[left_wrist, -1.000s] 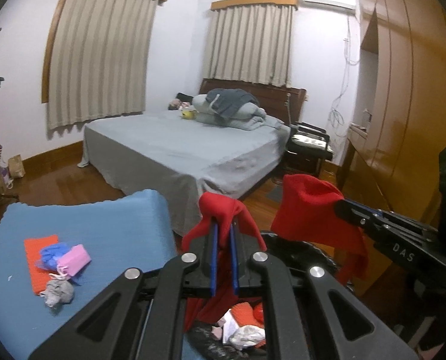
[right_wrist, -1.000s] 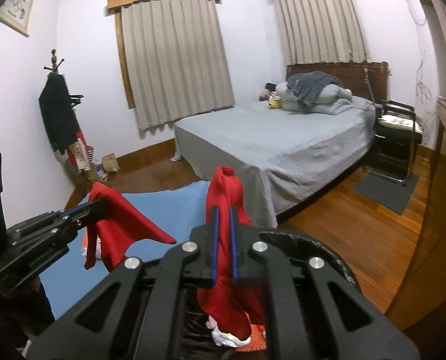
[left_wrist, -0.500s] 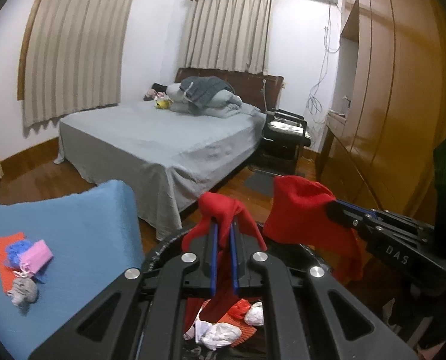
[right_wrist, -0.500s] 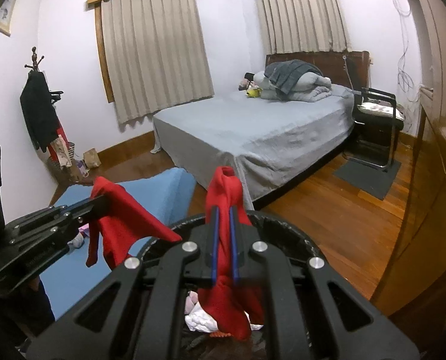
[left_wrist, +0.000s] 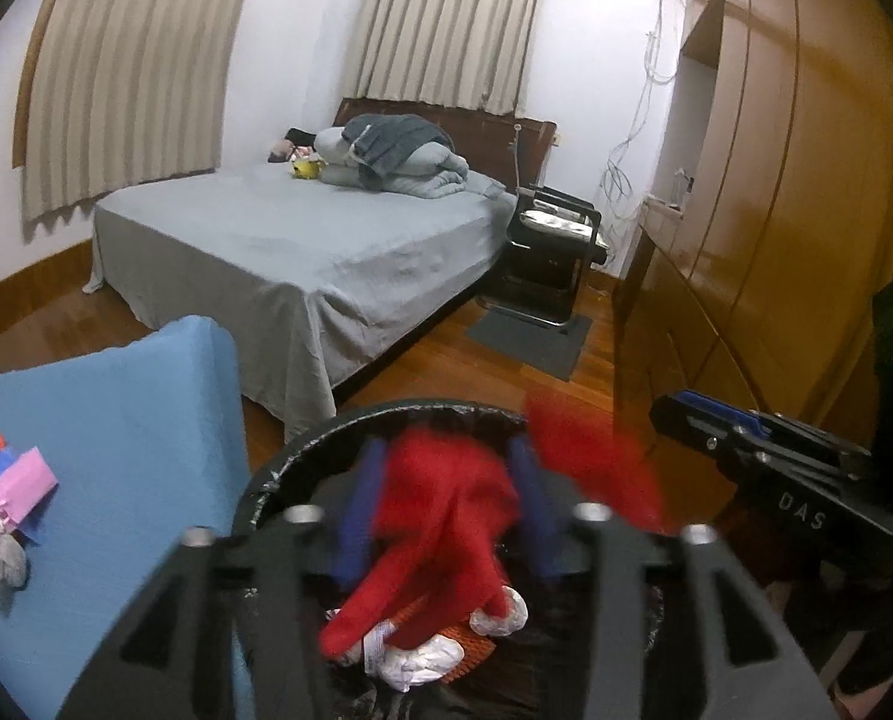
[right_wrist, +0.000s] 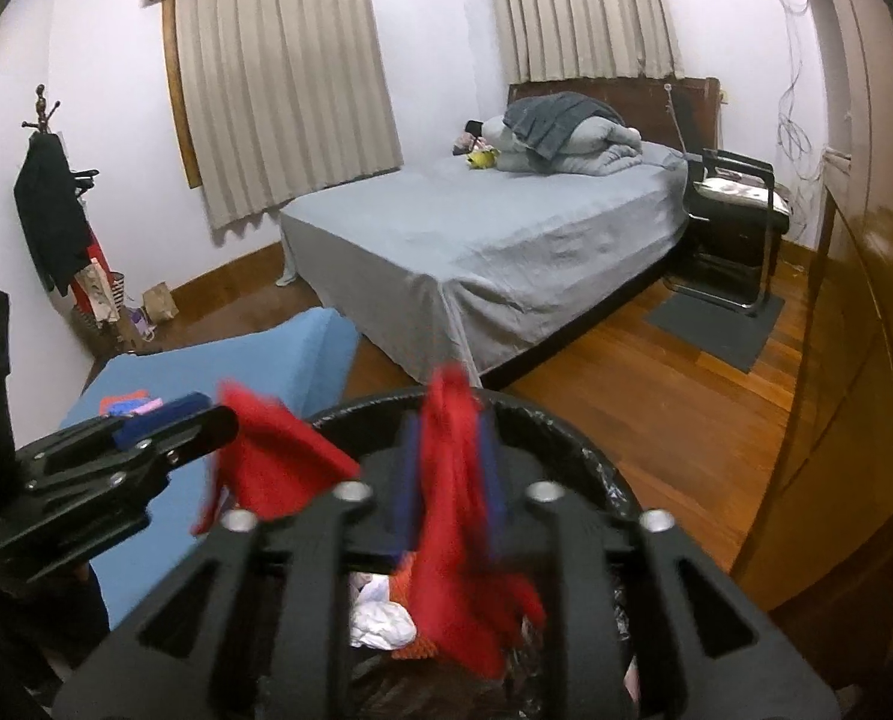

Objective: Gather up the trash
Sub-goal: 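Open both tools over the bin to drop the red cloths, then grasp the grey sock with the left tool while the right tool grasps the pink paper bag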

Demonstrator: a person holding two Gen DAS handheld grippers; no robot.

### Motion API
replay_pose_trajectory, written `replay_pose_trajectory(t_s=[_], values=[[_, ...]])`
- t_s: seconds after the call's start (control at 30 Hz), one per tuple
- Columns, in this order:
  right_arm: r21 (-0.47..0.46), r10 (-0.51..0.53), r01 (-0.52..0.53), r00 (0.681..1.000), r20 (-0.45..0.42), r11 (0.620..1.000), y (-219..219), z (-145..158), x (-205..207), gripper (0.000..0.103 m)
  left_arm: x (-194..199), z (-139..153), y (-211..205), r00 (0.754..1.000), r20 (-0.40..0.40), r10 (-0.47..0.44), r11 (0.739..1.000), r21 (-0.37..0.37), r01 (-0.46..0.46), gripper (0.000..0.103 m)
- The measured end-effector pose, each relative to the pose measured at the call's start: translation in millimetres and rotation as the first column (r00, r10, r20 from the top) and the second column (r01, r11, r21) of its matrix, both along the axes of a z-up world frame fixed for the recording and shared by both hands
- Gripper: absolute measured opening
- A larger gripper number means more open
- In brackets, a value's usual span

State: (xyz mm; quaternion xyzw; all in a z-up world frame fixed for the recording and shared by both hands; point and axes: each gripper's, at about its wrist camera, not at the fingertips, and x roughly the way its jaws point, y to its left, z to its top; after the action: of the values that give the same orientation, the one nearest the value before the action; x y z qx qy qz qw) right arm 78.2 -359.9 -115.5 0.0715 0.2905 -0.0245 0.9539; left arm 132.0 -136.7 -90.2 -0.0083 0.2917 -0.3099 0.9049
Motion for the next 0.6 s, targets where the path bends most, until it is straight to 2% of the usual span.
replay_pose_trajectory(t_s=[0.07,0.1,0.13,0.23,0.37,0.6], values=[[-0.004,-0.009,0.009,1.0,-0.001,1.0,1,-1,0,0.044,1,-3,4,1.0,-0.005,0.013,1.0,0.0,-0.013,0.056],[-0.007,-0.017,0.017,1.0,0.002,1.0,1,-1,-1,0.053,3,-3,9,1.0,-0.005,0.027,1.0,0.003,-0.027,0.057],[-0.01,-0.023,0.023,1.0,0.006,1.0,1,-1,-1,0.065,3,-3,12,0.999,-0.002,0.039,0.999,0.006,-0.039,0.06],[-0.023,-0.048,0.05,0.998,0.046,0.999,0,3,-5,0.094,2,-2,27,0.996,0.03,0.087,0.996,0.026,-0.088,0.075],[-0.007,-0.03,0.031,0.997,0.076,0.999,4,8,-5,0.098,3,-1,59,0.984,0.053,0.168,0.984,0.042,-0.17,0.089],[0.012,0.025,-0.026,0.997,0.071,1.0,35,10,12,0.098,-1,2,133,0.935,0.081,0.344,0.935,0.059,-0.349,0.095]])
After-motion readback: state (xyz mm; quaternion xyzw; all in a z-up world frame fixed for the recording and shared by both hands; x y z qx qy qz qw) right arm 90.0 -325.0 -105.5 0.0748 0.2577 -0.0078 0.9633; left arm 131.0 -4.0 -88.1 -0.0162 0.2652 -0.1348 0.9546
